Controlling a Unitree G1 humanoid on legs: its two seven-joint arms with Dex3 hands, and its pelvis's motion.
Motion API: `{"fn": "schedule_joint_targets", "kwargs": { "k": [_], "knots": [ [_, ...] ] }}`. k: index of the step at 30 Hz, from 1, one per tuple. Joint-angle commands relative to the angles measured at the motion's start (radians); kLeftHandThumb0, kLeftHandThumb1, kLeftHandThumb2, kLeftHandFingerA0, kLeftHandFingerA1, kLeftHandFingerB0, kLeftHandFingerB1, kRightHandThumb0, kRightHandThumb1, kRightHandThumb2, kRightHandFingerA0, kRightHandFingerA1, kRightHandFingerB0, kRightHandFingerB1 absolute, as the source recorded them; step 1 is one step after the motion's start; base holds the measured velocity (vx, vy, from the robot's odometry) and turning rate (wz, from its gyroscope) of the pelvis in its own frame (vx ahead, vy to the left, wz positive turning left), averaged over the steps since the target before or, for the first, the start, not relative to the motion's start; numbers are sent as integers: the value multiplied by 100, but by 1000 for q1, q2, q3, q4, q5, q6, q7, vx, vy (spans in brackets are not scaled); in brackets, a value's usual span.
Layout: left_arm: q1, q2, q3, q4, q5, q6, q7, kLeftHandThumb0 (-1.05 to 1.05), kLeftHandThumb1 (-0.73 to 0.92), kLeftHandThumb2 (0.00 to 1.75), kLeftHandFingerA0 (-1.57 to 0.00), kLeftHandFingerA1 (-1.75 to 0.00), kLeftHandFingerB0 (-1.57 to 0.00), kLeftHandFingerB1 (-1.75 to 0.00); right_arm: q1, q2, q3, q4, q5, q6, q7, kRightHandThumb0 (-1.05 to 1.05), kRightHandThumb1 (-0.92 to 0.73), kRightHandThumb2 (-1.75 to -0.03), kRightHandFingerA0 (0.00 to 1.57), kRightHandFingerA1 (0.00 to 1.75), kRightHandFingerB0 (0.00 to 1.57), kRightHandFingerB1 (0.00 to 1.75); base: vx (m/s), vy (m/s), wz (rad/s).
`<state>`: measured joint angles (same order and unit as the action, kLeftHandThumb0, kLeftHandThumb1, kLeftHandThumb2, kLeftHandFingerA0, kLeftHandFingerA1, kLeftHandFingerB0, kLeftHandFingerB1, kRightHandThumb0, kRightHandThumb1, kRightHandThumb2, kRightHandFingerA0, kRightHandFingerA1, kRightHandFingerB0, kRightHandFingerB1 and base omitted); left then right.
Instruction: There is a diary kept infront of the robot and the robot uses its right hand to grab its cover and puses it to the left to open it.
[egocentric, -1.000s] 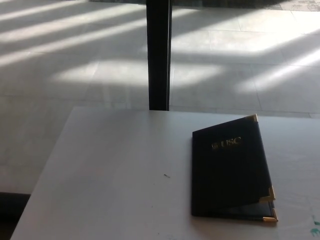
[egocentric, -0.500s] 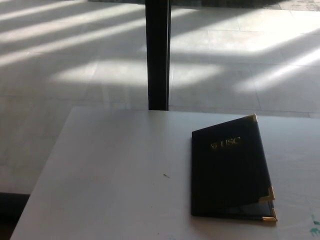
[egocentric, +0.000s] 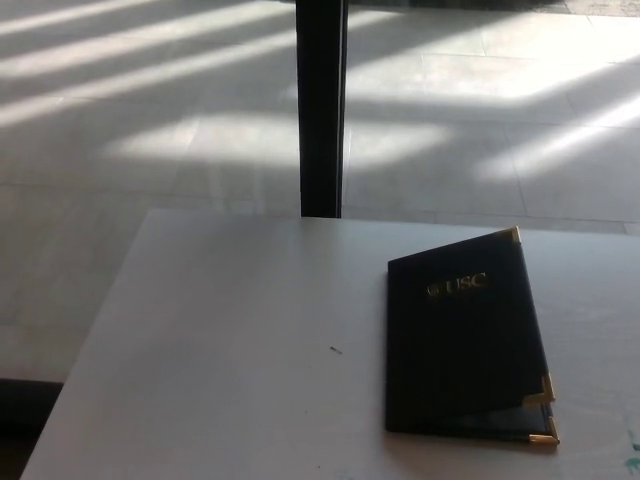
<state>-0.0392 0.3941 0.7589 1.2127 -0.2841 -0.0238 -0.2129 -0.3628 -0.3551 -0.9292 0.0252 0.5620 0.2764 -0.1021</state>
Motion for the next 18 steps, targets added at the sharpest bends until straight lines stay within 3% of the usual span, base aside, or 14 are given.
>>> {"fn": "schedule_joint_targets", "kwargs": {
  "k": [1, 2, 4, 10, 18],
  "knots": [
    [2, 38, 15, 23, -59, -38, -24, -105, 71, 152, -64, -151, -43, -132, -68, 39, 158, -171, 27, 141, -116, -90, -81, -114, 32, 54, 30, 51, 0, 0, 0],
    [2, 38, 14, 22, -62, -38, -22, -105, 72, 151, -63, -150, -42, -131, -63, 44, 191, -189, 31, 147, -95, -95, -92, -78, 30, 46, 23, 39, 0, 0, 0],
    [0, 41, 18, 26, -72, -35, -34, -105, 71, 151, -56, -147, -32, -125, -53, 59, 241, -199, 42, 140, -54, -93, -92, -76, 28, 47, 20, 38, 0, 0, 0],
    [0, 46, 3, 34, -77, -40, -31, -105, 72, 151, -60, -149, -36, -127, 7, 93, 354, -165, 18, 106, 18, -92, -92, -75, 31, 47, 21, 39, 0, 0, 0],
    [-1, 41, -1, 40, -90, -48, -30, -105, 70, 150, -64, -150, -41, -130, 56, 167, 472, -48, -18, 99, 22, -89, -92, -77, 32, 49, 23, 40, 0, 0, 0]
  ]
}}
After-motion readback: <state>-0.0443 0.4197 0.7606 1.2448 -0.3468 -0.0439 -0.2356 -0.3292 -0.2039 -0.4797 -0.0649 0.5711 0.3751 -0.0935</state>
